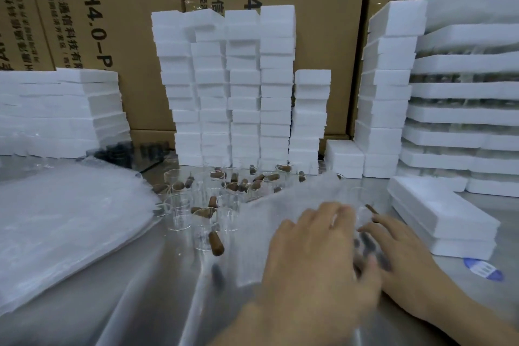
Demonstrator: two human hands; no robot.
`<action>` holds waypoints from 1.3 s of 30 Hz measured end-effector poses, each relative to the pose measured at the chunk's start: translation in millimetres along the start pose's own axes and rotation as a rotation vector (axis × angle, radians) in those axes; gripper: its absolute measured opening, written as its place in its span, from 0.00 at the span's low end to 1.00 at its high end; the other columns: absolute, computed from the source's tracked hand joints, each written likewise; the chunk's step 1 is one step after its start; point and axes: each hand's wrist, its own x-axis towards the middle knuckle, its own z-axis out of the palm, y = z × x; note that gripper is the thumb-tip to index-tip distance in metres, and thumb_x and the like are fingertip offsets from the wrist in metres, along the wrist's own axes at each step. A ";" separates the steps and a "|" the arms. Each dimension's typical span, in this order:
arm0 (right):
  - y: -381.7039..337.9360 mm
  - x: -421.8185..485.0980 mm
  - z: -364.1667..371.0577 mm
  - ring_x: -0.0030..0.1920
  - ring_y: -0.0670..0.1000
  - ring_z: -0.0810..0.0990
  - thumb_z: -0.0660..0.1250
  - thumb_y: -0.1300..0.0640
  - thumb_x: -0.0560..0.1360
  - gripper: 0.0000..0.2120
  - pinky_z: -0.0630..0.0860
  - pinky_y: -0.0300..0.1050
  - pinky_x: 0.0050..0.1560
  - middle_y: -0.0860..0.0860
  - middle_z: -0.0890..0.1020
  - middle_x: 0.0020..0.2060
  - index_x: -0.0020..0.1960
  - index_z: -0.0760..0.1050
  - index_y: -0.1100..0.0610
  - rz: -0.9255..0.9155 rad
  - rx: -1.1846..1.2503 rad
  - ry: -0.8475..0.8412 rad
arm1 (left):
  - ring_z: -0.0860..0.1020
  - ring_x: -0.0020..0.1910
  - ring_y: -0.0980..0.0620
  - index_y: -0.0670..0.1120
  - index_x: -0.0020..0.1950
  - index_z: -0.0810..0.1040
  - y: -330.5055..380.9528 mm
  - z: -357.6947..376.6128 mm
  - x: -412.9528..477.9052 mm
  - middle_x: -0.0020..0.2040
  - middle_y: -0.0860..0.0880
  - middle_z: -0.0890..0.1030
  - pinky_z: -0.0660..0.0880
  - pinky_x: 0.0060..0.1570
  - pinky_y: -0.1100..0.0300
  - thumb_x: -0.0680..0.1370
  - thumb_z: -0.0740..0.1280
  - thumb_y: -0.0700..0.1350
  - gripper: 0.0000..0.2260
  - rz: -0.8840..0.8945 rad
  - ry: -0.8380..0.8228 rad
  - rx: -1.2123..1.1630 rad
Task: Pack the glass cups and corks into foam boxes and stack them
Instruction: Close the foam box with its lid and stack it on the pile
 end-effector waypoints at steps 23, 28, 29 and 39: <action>18.7 8.5 -1.2 0.69 0.48 0.74 0.69 0.46 0.81 0.26 0.74 0.49 0.70 0.42 0.65 0.77 0.77 0.67 0.40 0.078 0.057 -0.011 | 0.63 0.80 0.52 0.63 0.81 0.66 -52.5 16.2 17.3 0.80 0.57 0.66 0.63 0.79 0.44 0.80 0.70 0.62 0.30 0.109 -0.719 -0.062; 20.9 9.7 -1.9 0.61 0.47 0.78 0.69 0.46 0.80 0.25 0.76 0.48 0.66 0.42 0.70 0.74 0.76 0.69 0.40 0.106 0.078 -0.027 | 0.63 0.79 0.52 0.68 0.77 0.65 -58.6 21.7 16.5 0.78 0.58 0.65 0.64 0.78 0.43 0.80 0.66 0.69 0.27 0.028 -0.610 -0.159; 20.4 9.6 -2.5 0.60 0.46 0.78 0.69 0.46 0.81 0.25 0.76 0.47 0.65 0.42 0.70 0.74 0.76 0.68 0.40 0.109 0.079 -0.030 | 0.59 0.82 0.53 0.67 0.80 0.62 -59.8 24.7 15.5 0.81 0.57 0.62 0.61 0.80 0.43 0.81 0.64 0.70 0.29 0.038 -0.630 -0.127; 14.8 14.6 -5.7 0.70 0.55 0.75 0.70 0.47 0.80 0.28 0.71 0.50 0.71 0.49 0.73 0.74 0.78 0.69 0.48 0.203 -0.033 -0.010 | 0.51 0.86 0.47 0.66 0.84 0.55 -61.7 33.8 13.3 0.87 0.51 0.54 0.53 0.82 0.40 0.81 0.59 0.72 0.33 0.070 -0.695 0.004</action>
